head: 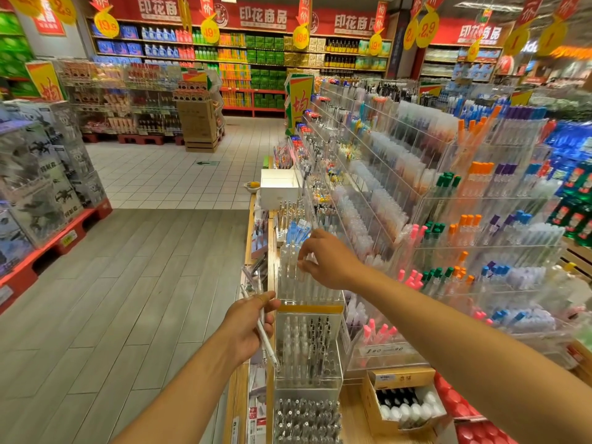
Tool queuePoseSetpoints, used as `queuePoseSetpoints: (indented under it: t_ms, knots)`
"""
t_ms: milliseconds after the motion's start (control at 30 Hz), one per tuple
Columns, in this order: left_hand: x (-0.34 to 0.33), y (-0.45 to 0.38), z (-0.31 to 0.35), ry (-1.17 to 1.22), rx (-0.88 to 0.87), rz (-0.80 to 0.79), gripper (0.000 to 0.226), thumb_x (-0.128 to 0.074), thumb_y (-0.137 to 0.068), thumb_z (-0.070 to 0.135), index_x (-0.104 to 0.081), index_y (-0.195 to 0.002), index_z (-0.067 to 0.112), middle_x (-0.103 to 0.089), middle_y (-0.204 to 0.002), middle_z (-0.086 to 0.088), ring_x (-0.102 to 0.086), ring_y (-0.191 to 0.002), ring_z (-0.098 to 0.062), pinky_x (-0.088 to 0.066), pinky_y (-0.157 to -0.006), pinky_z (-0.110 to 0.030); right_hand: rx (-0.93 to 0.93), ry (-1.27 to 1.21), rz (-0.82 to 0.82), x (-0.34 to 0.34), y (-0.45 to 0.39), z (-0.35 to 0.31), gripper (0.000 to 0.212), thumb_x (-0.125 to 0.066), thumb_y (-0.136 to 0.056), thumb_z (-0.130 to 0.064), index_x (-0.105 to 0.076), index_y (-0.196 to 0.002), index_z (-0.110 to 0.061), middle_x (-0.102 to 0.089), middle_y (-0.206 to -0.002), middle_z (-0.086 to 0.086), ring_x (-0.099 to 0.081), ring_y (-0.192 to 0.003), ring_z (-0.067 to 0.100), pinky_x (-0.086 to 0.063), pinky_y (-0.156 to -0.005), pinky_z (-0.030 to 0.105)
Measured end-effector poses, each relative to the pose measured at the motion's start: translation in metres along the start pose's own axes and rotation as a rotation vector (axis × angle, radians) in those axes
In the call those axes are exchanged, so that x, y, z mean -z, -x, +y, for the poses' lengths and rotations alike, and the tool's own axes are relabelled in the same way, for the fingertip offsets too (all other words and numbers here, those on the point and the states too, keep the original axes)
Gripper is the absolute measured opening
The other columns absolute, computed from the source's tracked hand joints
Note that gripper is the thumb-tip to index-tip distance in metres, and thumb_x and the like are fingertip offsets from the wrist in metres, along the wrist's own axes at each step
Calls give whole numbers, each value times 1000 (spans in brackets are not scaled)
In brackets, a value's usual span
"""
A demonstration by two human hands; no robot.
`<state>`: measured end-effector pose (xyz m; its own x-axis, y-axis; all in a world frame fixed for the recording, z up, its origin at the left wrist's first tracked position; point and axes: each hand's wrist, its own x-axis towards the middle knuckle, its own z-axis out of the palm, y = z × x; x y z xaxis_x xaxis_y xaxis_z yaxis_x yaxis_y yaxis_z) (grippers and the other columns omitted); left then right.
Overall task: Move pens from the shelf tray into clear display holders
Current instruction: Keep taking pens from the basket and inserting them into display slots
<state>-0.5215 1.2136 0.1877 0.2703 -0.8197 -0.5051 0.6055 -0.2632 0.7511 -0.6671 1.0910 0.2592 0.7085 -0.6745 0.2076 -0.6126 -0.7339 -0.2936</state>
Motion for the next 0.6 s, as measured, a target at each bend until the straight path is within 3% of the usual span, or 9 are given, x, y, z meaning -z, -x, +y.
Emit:
queuePoseSetpoints:
  t_ms: [200, 300, 367, 467, 600]
  knots:
    - [0, 1, 1, -41, -17, -71, 21, -52, -100, 8, -63, -117, 4, -71, -72, -7, -49, -49, -11, -40, -38, -21, -42, 78, 1, -4, -2, -5, 20, -66, -91, -35, -69, -105, -21, -40, -99, -4, -46, -101, 22, -46, -83, 37]
    - [-1, 3, 2, -56, -28, -123, 21, -56, -99, 11, -65, -117, 5, -72, -76, -6, -49, -50, -10, -41, -40, -22, -37, 77, 18, 0, -1, -9, 28, -68, -90, -33, -66, -115, -22, -47, -109, -2, -49, -105, 22, -46, -88, 38]
    - [-1, 4, 2, -58, -38, -172, 23, -58, -98, 16, -66, -118, 7, -73, -80, -6, -50, -52, -11, -43, -43, -22, -4, -11, 37, 3, 2, -12, 29, -65, -92, -31, -63, -120, -23, -51, -116, -1, -50, -104, 18, -45, -89, 34]
    - [-4, 6, 3, -35, -48, -259, 25, -58, -96, 17, -67, -117, 7, -72, -83, -7, -49, -53, -10, -42, -45, -21, 113, -136, -50, 5, 6, -23, 27, -58, -97, -22, -63, -123, -19, -62, -113, 0, -51, -87, 7, -38, -77, 19]
    - [-11, 9, 1, -54, -85, -337, 17, -54, -96, 12, -69, -104, 8, -71, -85, -9, -48, -51, -9, -41, -45, -20, 77, -218, -123, 0, 10, -34, 28, -60, -96, -25, -65, -120, -12, -68, -102, 1, -54, -81, 9, -38, -71, 19]
